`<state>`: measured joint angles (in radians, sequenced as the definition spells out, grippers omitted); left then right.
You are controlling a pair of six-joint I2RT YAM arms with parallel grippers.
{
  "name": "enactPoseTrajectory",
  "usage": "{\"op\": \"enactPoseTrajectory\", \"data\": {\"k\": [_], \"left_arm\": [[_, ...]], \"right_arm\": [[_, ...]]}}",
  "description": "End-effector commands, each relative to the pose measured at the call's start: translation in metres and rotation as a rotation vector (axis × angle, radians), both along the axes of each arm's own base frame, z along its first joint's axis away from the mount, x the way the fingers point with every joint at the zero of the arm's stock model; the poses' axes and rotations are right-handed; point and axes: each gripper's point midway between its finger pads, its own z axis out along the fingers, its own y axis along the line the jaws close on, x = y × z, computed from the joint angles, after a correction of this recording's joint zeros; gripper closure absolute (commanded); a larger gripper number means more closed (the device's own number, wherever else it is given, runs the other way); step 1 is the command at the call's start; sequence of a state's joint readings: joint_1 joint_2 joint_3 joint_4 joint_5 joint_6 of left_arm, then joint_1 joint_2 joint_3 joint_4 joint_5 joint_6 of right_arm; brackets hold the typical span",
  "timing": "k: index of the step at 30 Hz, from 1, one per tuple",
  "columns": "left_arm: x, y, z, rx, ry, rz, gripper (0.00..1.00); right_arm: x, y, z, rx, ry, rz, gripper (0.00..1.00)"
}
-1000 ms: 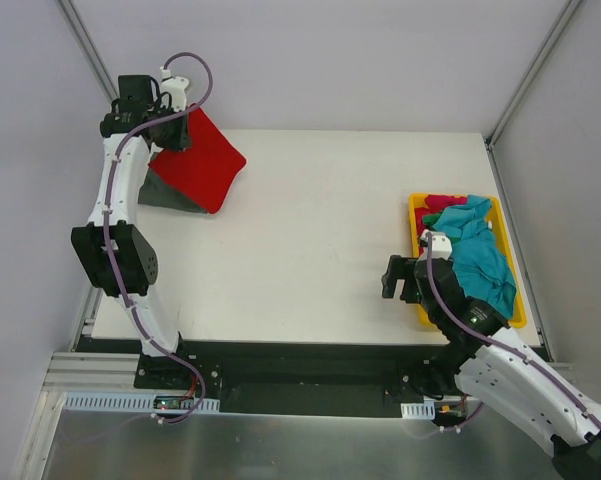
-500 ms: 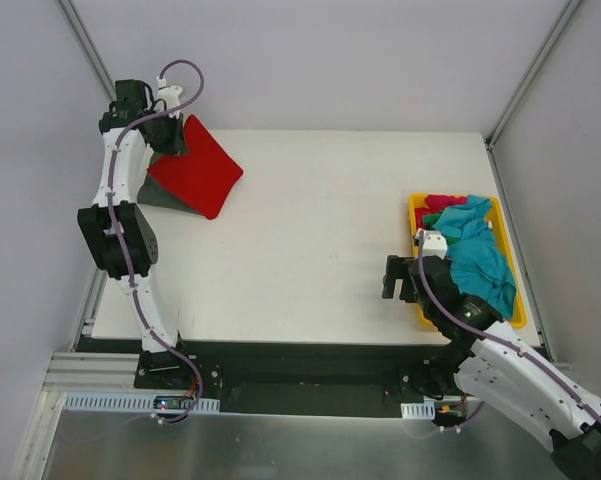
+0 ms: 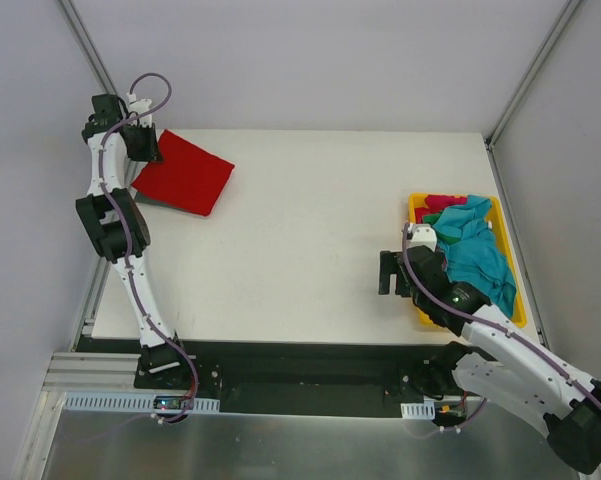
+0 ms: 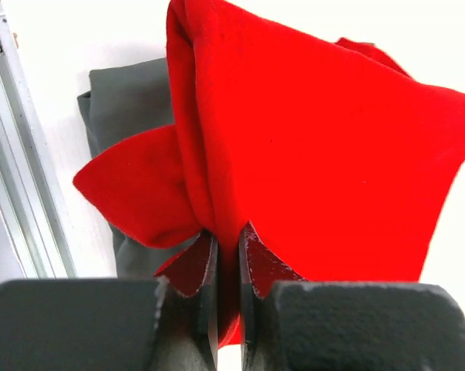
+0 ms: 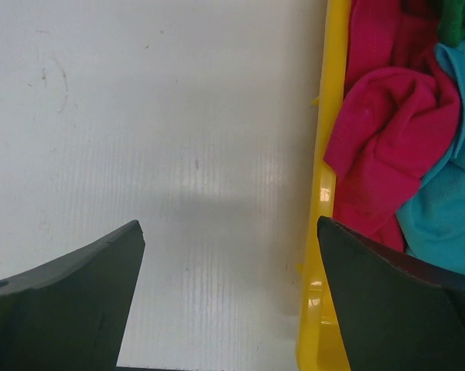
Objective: Fold and stack the t-shirts
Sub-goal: Put the neatly folded tshirt into the corner of the board with the left arm
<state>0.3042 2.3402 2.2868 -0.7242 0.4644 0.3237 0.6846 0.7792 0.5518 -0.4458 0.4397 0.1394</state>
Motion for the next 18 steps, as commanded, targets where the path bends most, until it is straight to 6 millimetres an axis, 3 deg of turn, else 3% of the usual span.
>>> {"op": "enactPoseTrajectory", "data": {"k": [1, 9, 12, 13, 16, 18], "left_arm": [[0.016, 0.017, -0.007, 0.027, -0.037, 0.028, 1.0], [0.019, 0.068, -0.042, 0.091, 0.019, 0.232, 0.99], [0.019, 0.068, -0.042, 0.084, 0.016, 0.245, 0.55], [0.019, 0.07, -0.038, 0.081, 0.009, 0.258, 0.44], [0.022, 0.074, -0.019, 0.079, -0.023, 0.321, 0.4], [0.022, 0.079, -0.001, 0.075, -0.05, 0.395, 0.12]], "right_arm": [[0.02, 0.007, 0.02, -0.017, -0.044, -0.01, 0.04], [0.031, 0.019, 0.019, -0.061, 0.009, 0.015, 0.04], [0.032, 0.021, 0.018, -0.063, 0.019, 0.02, 0.04], [0.032, 0.021, 0.018, -0.062, 0.02, 0.019, 0.04], [0.031, 0.019, 0.021, -0.063, 0.014, 0.017, 0.04], [0.031, 0.018, 0.024, -0.058, 0.003, 0.012, 0.04]]}}
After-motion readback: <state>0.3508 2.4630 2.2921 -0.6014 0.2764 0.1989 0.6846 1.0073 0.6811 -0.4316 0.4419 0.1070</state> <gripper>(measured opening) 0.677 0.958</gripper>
